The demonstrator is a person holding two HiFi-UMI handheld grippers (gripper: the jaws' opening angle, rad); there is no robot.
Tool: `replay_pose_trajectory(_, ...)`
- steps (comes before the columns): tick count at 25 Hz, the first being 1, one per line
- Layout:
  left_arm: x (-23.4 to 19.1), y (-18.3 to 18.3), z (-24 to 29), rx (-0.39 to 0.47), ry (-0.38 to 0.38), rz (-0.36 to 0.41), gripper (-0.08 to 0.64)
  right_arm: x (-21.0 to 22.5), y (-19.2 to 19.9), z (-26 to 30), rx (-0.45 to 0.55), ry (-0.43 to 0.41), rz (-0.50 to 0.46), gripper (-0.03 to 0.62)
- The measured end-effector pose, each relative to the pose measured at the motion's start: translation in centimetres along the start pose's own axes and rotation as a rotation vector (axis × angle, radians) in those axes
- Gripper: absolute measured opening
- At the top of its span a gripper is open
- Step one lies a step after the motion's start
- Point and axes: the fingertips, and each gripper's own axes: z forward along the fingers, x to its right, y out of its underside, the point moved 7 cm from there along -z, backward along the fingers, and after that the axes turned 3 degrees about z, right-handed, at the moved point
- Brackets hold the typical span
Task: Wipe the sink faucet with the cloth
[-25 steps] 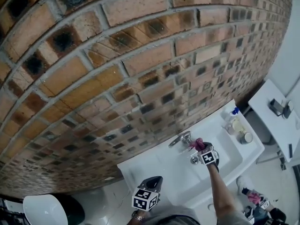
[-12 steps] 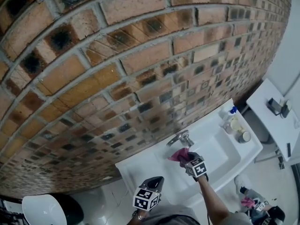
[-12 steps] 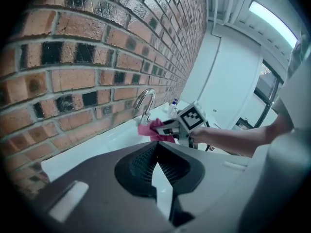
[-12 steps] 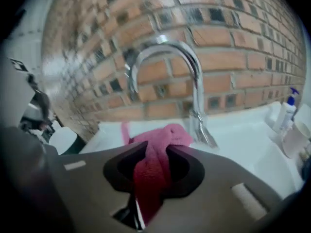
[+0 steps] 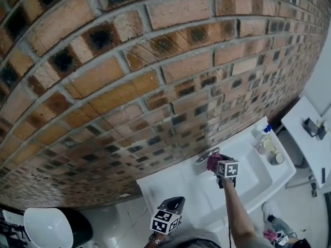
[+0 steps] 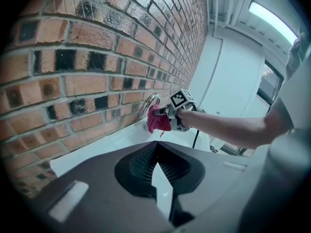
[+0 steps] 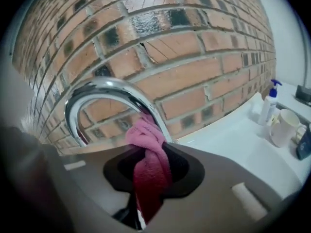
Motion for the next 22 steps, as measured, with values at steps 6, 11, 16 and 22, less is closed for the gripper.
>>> replay_pose_trajectory(6, -1.2, 0.5, -0.6, 0.007, -0.025, -0.031, 0.017, -3.3, -2.1, -3.1, 0.234, -0.028, -0.075, 0.081)
replay_pose_trajectory(11, -0.6, 0.4, -0.1, 0.001, -0.005, -0.014, 0.017, -7.2, -1.1, -4.1, 0.219, -0.029, -0.417, 0.080)
replay_pose_trajectory(16, 0.3, -0.4, 0.6, -0.002, 0.019, 0.015, 0.017, -10.6, 2.3, -4.7, 0.088, -0.196, -0.747, 0.081)
replay_pose_trajectory(22, 0.2, -0.6, 0.4, -0.007, 0.004, 0.034, 0.017, -9.1, -4.8, -8.9, 0.340, -0.097, -0.541, 0.083)
